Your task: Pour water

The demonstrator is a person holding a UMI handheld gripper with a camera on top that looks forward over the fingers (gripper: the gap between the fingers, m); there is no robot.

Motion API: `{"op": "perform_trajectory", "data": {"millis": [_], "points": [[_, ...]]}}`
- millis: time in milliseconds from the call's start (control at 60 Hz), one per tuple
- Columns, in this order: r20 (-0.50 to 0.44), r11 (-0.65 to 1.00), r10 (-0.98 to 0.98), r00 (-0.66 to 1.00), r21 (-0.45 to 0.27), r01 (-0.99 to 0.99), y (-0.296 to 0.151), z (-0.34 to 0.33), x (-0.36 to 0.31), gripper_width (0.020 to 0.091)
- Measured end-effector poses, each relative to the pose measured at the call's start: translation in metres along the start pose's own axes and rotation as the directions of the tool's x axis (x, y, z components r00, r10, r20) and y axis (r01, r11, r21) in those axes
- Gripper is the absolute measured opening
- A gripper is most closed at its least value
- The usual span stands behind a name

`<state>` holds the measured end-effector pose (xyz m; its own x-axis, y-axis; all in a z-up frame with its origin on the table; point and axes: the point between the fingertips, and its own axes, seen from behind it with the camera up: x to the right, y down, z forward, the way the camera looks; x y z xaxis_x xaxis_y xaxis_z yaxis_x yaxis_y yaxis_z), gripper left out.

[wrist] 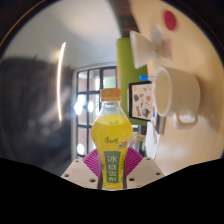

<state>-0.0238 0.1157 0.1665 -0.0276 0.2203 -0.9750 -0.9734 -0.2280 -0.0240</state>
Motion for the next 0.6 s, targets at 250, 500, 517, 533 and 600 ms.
{"op": "perform_trajectory", "data": {"millis": [250, 500, 517, 533, 600], "points": [[0.065, 0.892, 0.442, 0.895, 0.077, -0.446, -0.016, 0.005, -0.002, 0.0275], [0.082, 0.860, 0.498, 0.863, 0.074, -0.504, -0.019, 0.000, -0.002, 0.0275], [0.078, 0.867, 0.487, 0.870, 0.072, -0.492, -0.018, -0.010, -0.009, 0.0275], [0.072, 0.878, 0.470, 0.880, 0.068, -0.474, -0.018, -0.002, -0.008, 0.0275], [0.066, 0.966, 0.255, 0.965, 0.018, -0.256, -0.007, -0.037, -0.025, 0.0273]]}}
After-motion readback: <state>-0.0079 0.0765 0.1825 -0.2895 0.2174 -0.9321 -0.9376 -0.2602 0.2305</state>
